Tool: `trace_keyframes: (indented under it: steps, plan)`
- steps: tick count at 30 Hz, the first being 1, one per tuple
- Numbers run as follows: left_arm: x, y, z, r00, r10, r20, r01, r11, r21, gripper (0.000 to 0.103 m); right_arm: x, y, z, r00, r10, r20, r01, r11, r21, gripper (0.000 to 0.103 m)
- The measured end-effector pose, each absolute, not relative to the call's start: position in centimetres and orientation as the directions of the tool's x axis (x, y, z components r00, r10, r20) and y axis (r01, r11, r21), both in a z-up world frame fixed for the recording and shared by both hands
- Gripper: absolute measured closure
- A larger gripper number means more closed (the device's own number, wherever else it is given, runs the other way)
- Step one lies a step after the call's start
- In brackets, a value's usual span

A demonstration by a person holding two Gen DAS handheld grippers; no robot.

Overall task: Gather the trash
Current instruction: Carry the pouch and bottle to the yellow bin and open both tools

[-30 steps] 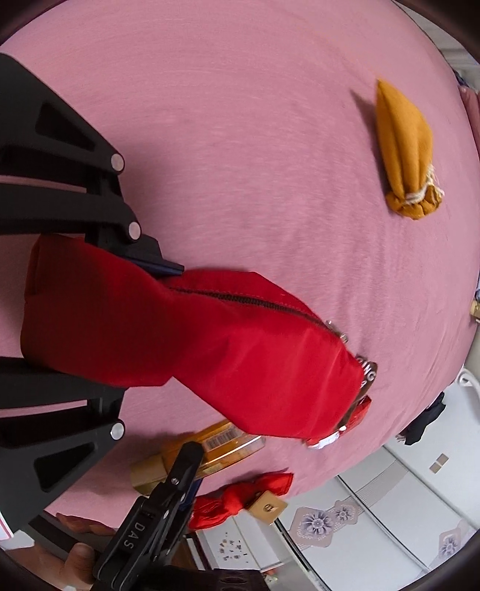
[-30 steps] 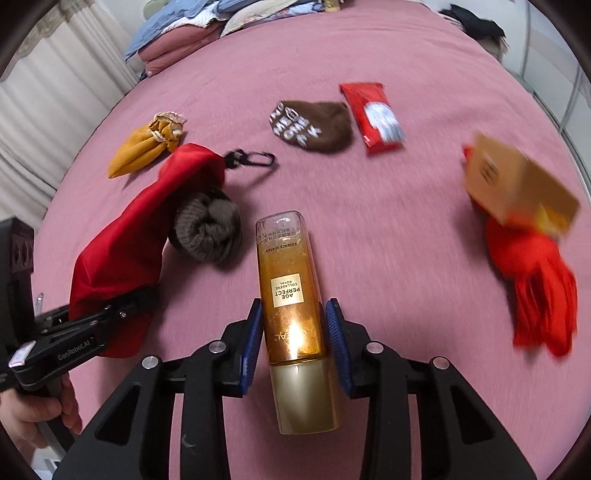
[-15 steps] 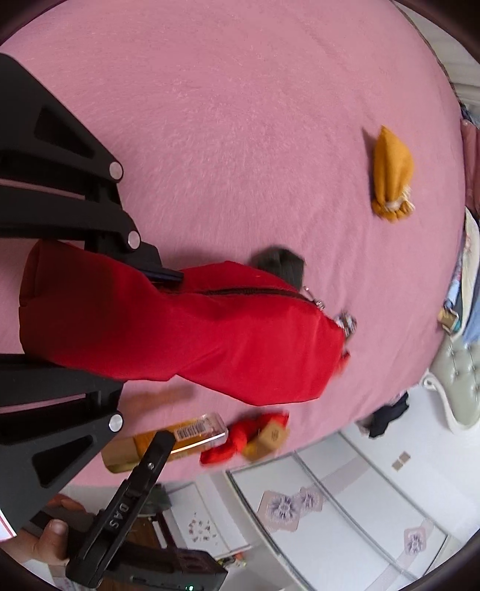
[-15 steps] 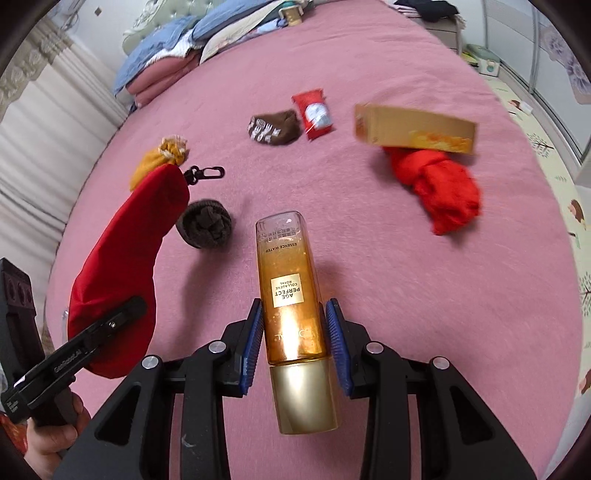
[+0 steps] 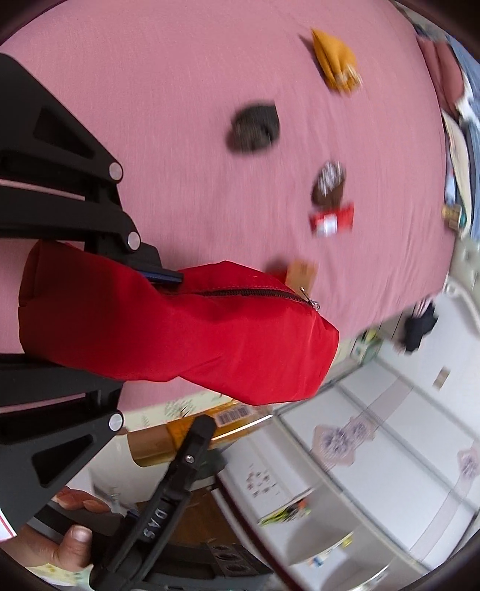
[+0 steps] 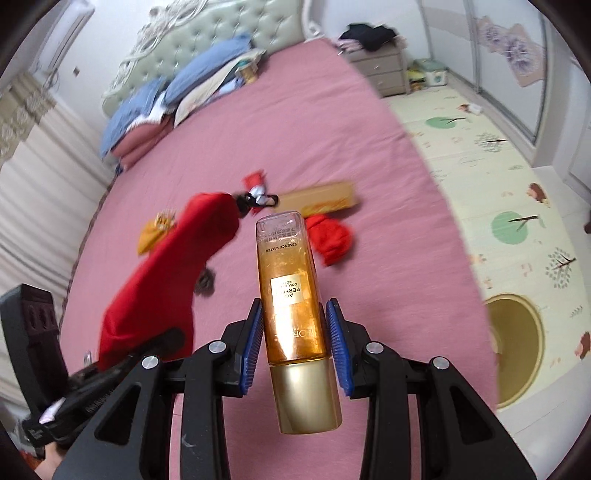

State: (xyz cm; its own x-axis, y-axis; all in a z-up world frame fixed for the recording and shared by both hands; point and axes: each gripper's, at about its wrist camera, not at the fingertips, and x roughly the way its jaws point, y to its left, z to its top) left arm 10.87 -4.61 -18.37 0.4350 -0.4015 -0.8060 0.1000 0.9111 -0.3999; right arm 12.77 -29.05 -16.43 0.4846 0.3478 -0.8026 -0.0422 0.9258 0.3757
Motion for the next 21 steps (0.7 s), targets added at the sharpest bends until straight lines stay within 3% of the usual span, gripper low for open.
trace_keyframes:
  steps: [9,21]
  plan:
    - [11.7,-16.8,-16.5,0.352,-0.504,-0.788,0.285,0.86,-0.423,0.087,10.2,-40.2,-13.2,0.576,0.228,-0.785,0.12,0.926,0.357,0.069]
    - [10.8,-30.6,-18.9,0.174,-0.555,-0.813,0.433,0.785,-0.443,0.087,3.4,-53.6,-14.4,0.589,0.06,-0.806,0.381,0.858,0.343,0.069]
